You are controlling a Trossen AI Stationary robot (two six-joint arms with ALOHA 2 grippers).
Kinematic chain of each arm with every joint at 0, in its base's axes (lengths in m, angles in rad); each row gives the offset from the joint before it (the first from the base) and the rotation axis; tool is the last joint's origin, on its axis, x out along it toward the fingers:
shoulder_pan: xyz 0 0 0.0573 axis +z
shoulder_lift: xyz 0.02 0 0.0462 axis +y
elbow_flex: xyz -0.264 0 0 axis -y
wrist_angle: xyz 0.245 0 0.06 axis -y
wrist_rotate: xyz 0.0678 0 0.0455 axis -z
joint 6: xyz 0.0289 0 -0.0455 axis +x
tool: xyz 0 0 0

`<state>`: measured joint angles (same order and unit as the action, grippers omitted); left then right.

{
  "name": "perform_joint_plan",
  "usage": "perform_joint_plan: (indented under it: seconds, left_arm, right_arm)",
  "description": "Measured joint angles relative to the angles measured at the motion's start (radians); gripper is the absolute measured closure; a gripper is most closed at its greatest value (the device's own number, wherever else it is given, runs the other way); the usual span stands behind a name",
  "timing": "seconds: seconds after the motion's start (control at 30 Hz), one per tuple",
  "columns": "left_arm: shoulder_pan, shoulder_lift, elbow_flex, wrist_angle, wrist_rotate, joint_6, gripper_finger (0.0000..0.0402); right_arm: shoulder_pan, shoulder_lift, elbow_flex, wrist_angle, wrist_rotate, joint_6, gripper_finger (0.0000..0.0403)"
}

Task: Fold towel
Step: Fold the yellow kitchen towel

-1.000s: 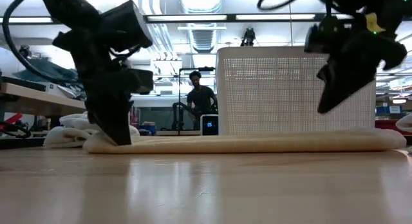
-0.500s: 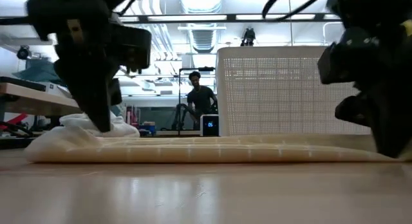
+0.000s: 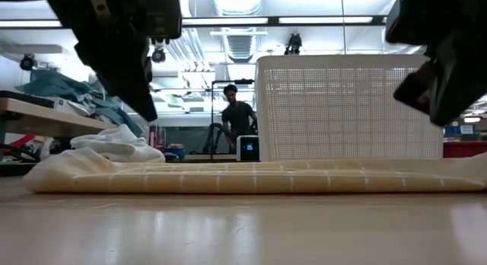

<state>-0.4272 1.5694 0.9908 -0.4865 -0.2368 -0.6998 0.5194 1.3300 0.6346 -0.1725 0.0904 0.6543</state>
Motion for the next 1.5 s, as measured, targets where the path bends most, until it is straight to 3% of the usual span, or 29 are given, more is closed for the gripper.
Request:
perform_joint_plan:
  seconds: [0.2,0.37,0.73,0.83,0.93,1.1,1.33,1.5]
  left_arm:
    - [-0.037,-0.019,0.056,-0.003,0.008,0.026,0.0401]
    - [-0.053,-0.023,0.075,0.002,-0.093,0.123,0.0401]
    - [-0.02,-0.012,-0.059,0.084,-0.243,0.175,0.039]
    - [0.012,-0.012,-0.104,0.248,-0.271,0.267,0.0382]
    - [0.059,-0.012,-0.14,0.357,-0.199,0.356,0.0375]
    - [0.115,-0.012,-0.164,0.375,-0.064,0.374,0.0364]
    - [0.124,-0.012,-0.2,0.449,-0.067,0.369,0.0325]
    - [0.124,-0.012,-0.243,0.5,-0.067,0.34,0.0296]
  right_arm:
    - [0.047,-0.078,0.0,-0.019,0.141,-0.03,0.0402]
    - [0.061,-0.1,0.0,-0.016,0.311,-0.093,0.04]
    - [0.019,0.048,-0.001,0.04,0.454,-0.131,0.0398]
    - [-0.038,0.07,-0.001,0.033,0.407,-0.129,0.0393]
    - [-0.082,0.086,-0.001,0.032,0.336,-0.175,0.0377]
    - [-0.131,0.087,-0.001,0.078,0.277,-0.177,0.0329]
    - [-0.134,0.088,-0.001,0.106,0.277,-0.149,0.0243]
    - [-0.134,0.088,-0.001,0.104,0.276,-0.148,0.0208]
